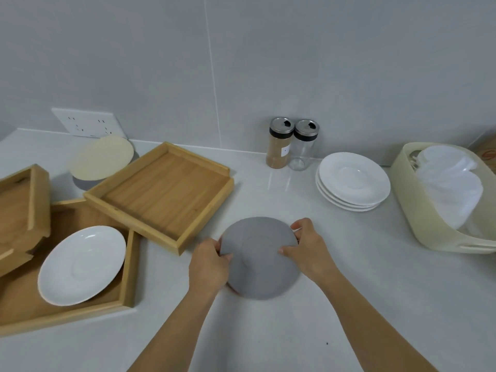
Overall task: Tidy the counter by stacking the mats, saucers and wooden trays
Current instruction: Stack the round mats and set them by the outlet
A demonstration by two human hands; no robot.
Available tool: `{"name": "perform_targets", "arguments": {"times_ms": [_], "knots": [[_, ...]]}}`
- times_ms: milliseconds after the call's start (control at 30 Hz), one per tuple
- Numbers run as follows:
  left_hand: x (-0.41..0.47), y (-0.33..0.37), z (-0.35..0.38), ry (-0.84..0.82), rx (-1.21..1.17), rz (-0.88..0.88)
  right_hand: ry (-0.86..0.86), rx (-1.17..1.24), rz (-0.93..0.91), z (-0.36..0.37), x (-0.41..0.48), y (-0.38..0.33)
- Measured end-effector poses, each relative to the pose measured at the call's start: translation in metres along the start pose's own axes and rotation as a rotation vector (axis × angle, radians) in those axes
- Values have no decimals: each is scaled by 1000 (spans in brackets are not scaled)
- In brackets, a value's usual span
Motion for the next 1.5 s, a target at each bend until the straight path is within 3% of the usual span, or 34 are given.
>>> {"name": "perform_targets", "arguments": {"times_ms": [100, 200, 467, 633, 967, 1133, 1333, 1500], "knots": [[-2, 1, 1, 12, 219, 31, 3, -38, 25, 4, -1, 4], [-3, 5, 1, 26, 260, 25, 20, -46, 53, 6, -2, 8], [13, 3, 6, -67, 63, -98, 48, -74, 72, 7, 2, 11], [9, 1, 7, -89, 44, 43, 74, -37, 92, 8, 2, 14], [-6, 1, -4, -236, -265, 255, 95, -87, 99, 11, -3, 13], [-10, 1, -6, -200, -260, 213, 56, -41, 37, 11, -9, 14], [-24, 0, -22, -315, -368, 73, -2, 15, -87, 11, -22, 19], [-35, 7, -24, -208, -436, 10, -4, 125, -132, 8, -25, 17]]}}
Point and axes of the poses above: each hand's wrist, its own x-axis towards the middle knuckle, its own z-axis out of the palm, y = z × x, the point moved 2 cm from there along x, towards the middle knuckle, and after that the axes turned 3 degrees about z, right-handed, at the moved point
